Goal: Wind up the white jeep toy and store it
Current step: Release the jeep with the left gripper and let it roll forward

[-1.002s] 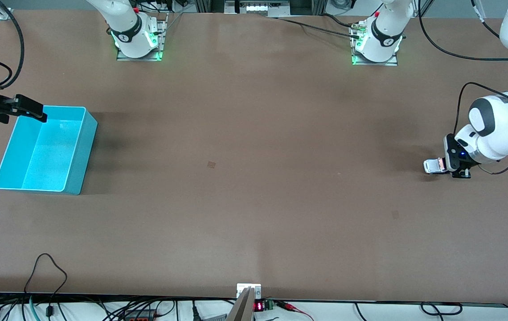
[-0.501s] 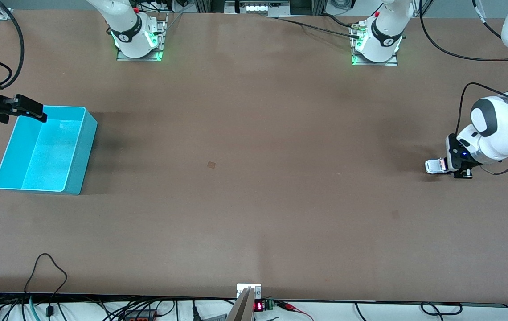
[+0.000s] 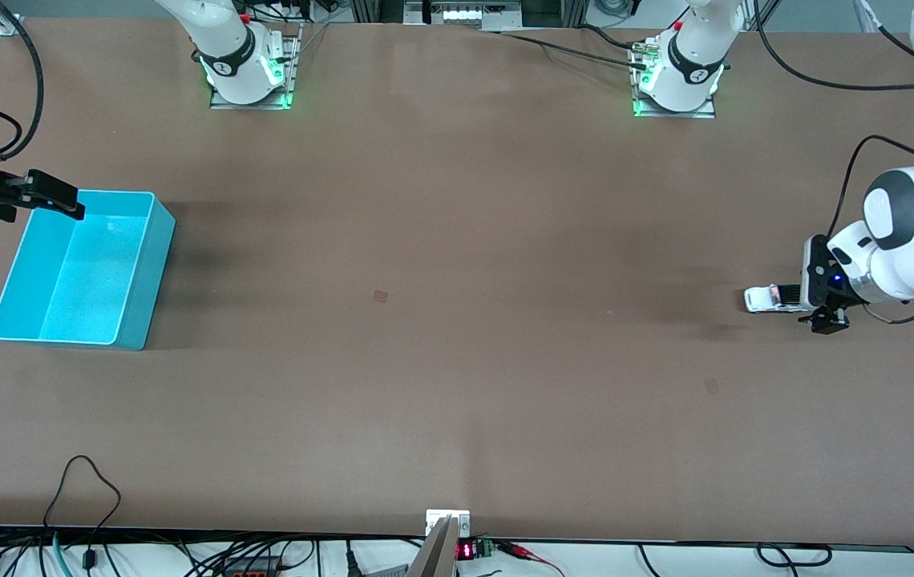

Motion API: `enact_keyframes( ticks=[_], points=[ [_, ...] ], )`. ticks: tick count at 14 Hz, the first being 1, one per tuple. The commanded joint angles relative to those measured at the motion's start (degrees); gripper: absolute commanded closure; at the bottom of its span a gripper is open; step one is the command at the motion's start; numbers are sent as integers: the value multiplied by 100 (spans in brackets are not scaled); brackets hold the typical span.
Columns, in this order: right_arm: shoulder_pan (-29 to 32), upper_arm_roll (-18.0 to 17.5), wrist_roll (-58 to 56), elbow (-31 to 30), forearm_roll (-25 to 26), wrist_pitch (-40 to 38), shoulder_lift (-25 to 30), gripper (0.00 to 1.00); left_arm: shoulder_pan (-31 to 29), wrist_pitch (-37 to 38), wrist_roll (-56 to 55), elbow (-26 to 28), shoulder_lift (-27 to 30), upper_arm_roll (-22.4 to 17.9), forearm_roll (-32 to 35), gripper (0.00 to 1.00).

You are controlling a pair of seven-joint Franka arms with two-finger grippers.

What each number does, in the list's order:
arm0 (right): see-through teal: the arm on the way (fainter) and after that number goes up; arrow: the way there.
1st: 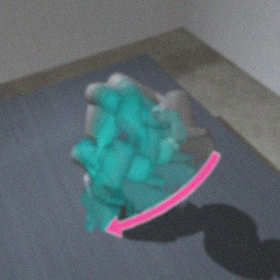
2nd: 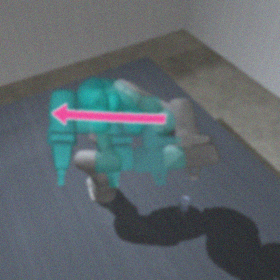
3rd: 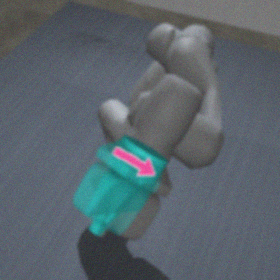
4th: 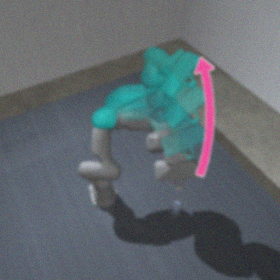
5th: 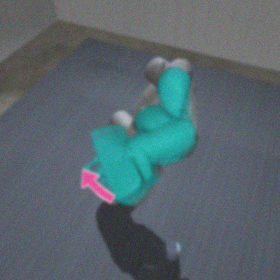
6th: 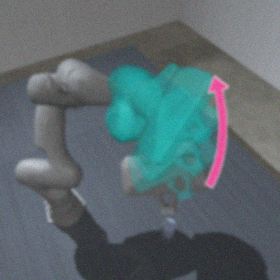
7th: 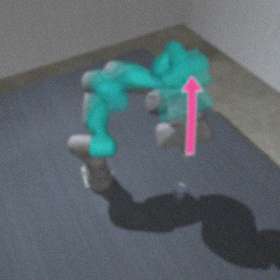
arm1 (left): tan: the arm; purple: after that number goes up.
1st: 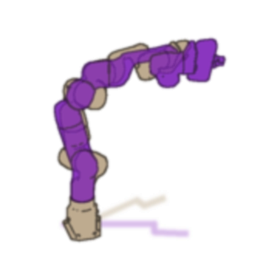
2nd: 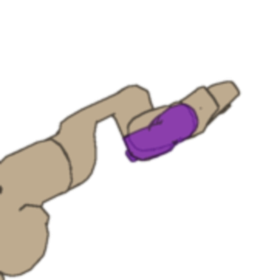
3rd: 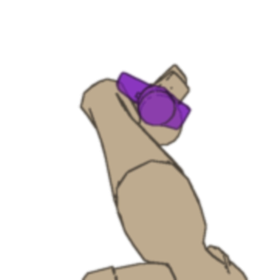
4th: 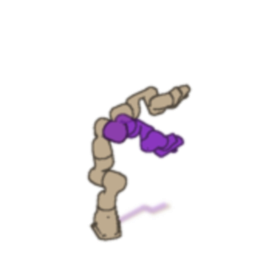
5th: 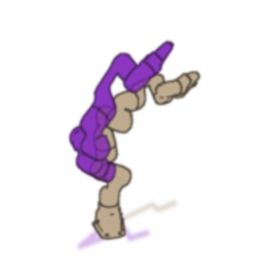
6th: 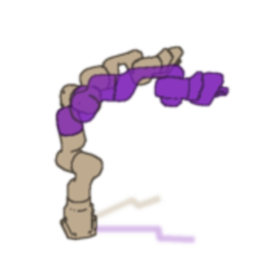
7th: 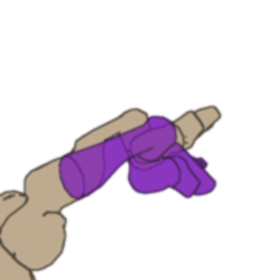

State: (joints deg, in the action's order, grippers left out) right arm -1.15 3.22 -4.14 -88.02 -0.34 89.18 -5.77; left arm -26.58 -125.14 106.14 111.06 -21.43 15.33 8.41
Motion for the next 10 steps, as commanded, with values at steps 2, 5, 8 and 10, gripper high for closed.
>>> enact_keyframes(
  ticks=[2,5,8,10],
  points=[
    [36,-14,27,-40,-107,-32,49,0,-67,130,65,39,157,294,20,0],
    [36,-14,27,-40,-107,-32,41,0,-40,130,56,47,209,347,20,0],
    [45,-14,27,-40,-107,-23,41,0,-32,130,65,47,209,409,20,0],
    [45,-14,27,-40,-107,-23,40,0,-14,130,56,47,209,566,11,0]
  ],
)
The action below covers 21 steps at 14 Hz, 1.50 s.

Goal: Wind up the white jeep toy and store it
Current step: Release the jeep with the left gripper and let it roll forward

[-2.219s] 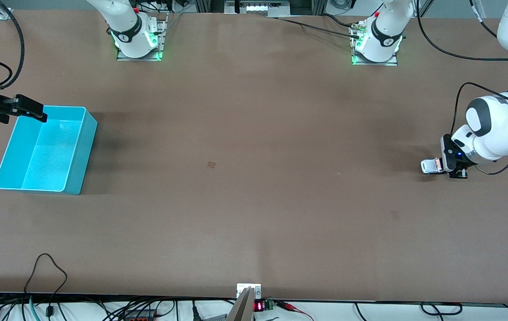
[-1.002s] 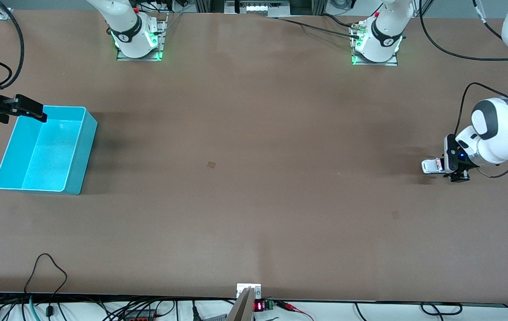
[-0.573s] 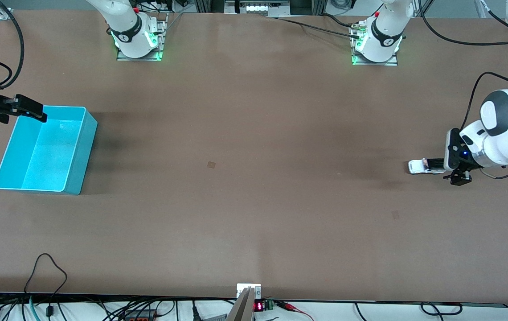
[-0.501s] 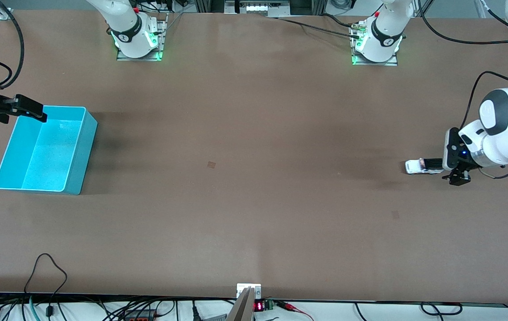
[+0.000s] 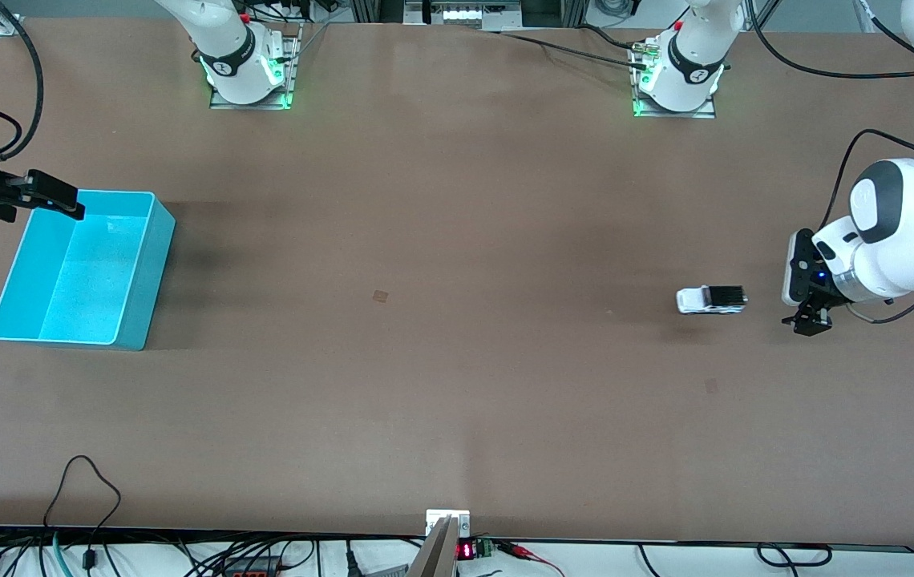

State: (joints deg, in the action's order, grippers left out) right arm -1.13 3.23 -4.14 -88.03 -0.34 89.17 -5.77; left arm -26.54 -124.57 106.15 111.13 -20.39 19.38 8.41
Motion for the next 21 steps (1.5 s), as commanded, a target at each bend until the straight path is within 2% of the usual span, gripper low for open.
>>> enact_keyframes(
  ticks=[1,6,21],
  points=[
    [43,-15,27,-39,-107,-23,40,0,-18,73,55,40,96,180,12,0],
    [43,-15,27,-39,-107,-23,40,0,8,56,-23,49,88,320,3,0],
    [34,-7,71,-47,-107,-32,40,0,105,47,-41,58,70,409,-85,0]
  ],
)
